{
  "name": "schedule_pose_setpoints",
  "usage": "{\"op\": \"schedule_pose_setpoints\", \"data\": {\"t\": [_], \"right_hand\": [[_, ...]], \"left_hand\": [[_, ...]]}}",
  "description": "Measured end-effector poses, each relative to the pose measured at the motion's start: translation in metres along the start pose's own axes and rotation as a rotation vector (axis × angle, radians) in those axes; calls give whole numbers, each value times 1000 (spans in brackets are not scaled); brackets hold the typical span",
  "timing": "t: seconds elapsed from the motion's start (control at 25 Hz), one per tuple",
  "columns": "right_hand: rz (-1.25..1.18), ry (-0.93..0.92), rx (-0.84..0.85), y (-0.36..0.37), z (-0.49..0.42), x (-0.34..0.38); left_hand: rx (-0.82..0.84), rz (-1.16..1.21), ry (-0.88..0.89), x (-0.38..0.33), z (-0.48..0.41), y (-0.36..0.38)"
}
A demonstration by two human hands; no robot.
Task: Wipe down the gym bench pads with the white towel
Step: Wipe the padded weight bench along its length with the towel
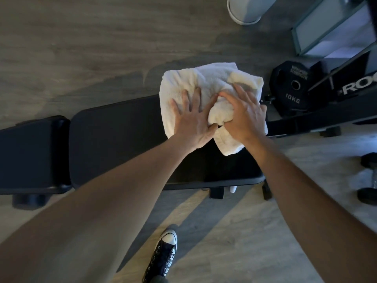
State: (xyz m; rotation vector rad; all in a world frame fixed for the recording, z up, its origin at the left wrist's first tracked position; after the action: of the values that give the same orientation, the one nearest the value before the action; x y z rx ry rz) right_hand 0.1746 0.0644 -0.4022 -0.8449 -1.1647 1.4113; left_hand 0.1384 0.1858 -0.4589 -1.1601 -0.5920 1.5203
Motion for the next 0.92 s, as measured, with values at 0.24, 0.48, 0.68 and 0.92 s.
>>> {"op": "schedule_pose_setpoints", "data": {"t": [0.24,0.48,0.68,0.92], "right_hand": [[-84,139,-31,28,98,-5],[-110,213,-9,74,184,10],[-116,210,-90,58,158,-9],[-203,205,-110,14,74,-66]], "left_hand": [[-137,1,181,-18,68,37],[-197,37,251,-20,137,80],[-169,-40,276,-31,105,61],[-59,-47,202,-64,16,23]]}}
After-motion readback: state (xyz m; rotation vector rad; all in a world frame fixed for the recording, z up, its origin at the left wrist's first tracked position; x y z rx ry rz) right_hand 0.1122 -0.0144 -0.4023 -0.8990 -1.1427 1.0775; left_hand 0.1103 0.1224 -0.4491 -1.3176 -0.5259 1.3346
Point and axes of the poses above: each hand's wrist, its own z-axis away from the middle knuckle, its own y-axis out of the palm, x = y × z, the point moved 9 cm from there along -z, towards the middle knuckle, and after that the axes turned 7 degrees about x, right-handed, at the moved point
